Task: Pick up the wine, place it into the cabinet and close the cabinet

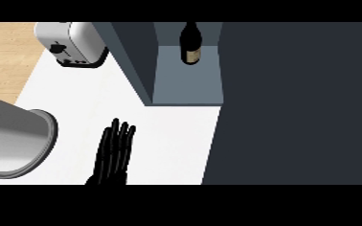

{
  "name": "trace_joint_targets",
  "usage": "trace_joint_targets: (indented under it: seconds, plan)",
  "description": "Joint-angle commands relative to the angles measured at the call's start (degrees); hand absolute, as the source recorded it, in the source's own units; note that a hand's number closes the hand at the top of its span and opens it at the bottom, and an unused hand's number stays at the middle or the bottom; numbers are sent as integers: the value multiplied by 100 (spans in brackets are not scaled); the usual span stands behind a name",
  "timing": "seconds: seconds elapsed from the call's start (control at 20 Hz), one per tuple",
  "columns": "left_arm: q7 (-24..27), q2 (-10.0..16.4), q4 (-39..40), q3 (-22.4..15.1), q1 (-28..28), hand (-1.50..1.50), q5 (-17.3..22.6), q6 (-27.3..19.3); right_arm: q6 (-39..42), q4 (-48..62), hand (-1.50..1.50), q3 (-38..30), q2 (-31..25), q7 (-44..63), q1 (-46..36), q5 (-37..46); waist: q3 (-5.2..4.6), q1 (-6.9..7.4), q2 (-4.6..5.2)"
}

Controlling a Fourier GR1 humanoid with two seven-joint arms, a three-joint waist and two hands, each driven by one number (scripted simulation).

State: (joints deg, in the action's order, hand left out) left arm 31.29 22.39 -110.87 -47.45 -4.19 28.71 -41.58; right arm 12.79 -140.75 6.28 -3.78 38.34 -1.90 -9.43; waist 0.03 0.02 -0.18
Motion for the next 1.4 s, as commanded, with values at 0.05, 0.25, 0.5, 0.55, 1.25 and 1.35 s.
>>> trace_joint_targets:
  seconds: [0.05,0.25,0.5,0.55,1.25,1.35]
  plan:
    - [-3,637,-582,277,-522,-150,87,498,469,-257,150,87,-1,-603,623,-310,0,2,6]
    - [108,1167,-857,839,-819,-150,494,971,181,-431,150,745,266,190,626,-582,-6,19,-4]
    - [457,1161,-828,1229,-1238,-150,604,1074,331,-531,150,949,235,360,1180,-980,-3,5,-4]
    - [211,1321,-862,1659,-983,-150,941,1321,95,-561,150,1121,352,720,927,-879,-8,-1,4]
    - [321,2086,-826,3393,-1994,-150,1948,2557,-456,-819,150,3785,378,904,609,456,-14,22,-22]
    - [441,2126,-644,3491,-2130,-150,2009,2929,-773,-355,150,4534,378,406,550,1010,-17,18,-39]
